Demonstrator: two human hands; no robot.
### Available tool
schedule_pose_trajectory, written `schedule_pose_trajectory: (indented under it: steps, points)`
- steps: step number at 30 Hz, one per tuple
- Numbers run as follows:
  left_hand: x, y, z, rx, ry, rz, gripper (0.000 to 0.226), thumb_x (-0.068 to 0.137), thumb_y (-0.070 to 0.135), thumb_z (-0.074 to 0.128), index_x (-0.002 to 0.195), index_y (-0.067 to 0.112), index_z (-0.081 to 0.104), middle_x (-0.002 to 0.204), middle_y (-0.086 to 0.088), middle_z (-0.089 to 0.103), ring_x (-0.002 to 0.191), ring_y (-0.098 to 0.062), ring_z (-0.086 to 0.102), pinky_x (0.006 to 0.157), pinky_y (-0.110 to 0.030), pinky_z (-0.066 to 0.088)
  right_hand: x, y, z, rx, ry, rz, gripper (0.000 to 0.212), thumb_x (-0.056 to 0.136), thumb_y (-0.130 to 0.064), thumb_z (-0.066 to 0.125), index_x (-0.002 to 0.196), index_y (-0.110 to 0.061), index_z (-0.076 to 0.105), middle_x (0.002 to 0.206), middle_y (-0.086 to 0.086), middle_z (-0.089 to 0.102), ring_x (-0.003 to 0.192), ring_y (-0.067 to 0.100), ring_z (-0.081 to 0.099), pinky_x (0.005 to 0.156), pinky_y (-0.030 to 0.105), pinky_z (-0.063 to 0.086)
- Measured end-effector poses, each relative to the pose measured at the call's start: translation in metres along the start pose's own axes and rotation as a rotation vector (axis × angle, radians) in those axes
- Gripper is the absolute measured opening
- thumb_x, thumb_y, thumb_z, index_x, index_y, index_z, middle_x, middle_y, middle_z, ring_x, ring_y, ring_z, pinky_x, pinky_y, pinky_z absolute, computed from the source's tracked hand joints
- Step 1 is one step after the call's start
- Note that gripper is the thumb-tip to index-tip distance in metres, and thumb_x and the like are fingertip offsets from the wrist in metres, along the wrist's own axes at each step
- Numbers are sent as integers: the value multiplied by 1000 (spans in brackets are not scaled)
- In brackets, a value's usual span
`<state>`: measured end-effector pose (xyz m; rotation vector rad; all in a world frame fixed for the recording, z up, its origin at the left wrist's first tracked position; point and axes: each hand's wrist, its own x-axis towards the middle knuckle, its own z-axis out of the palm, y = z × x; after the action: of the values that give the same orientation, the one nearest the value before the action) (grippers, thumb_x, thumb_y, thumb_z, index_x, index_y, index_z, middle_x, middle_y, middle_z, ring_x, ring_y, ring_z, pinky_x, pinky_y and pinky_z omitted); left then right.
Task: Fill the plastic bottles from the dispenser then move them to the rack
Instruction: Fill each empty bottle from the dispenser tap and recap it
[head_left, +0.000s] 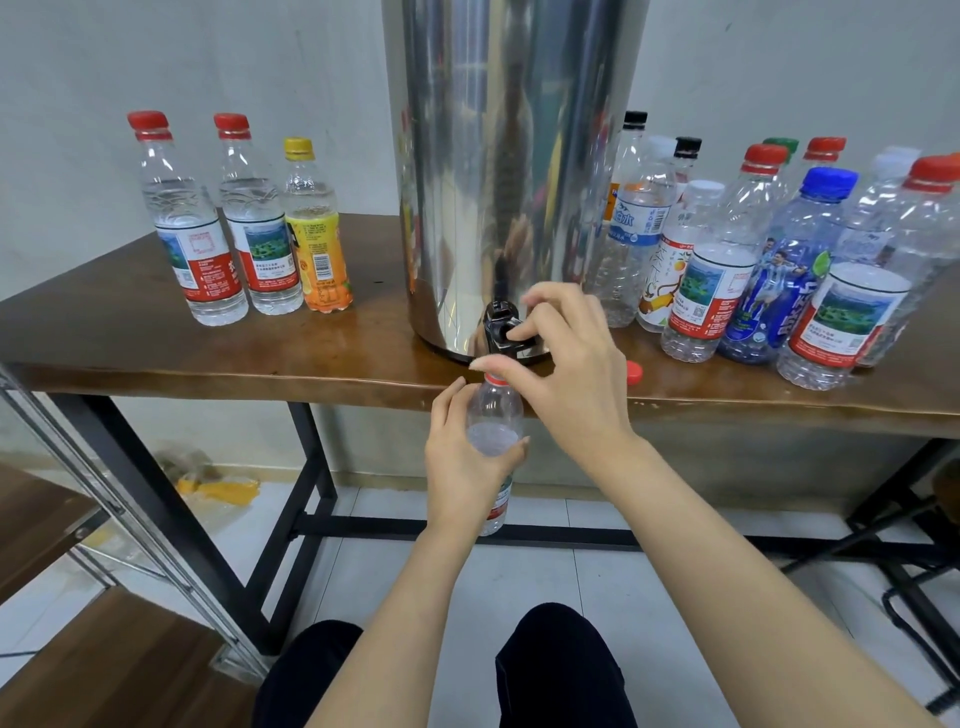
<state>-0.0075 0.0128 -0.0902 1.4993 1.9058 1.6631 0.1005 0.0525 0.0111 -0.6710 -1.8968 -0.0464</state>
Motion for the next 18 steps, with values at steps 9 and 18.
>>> schedule_pose_trajectory:
  steps: [9,18]
  points:
    - [-2,-1,2,17,30,15,71,66,21,89,128,13,56,142,1,47,116,10,36,94,6,21,2,21,-6,142,-87,66,24,92,-37,61,93,-15,68,101,-7,68,102,13,53,78,35,50]
    - [-5,1,7,18,31,-9,75,67,24,89,132,14,54,148,3,41,120,8,34,92,9,19,-1,39,6,321,-29,202,21,95,-31,54,98,-17,69,116,-14,64,116,12,50,95,14,36]
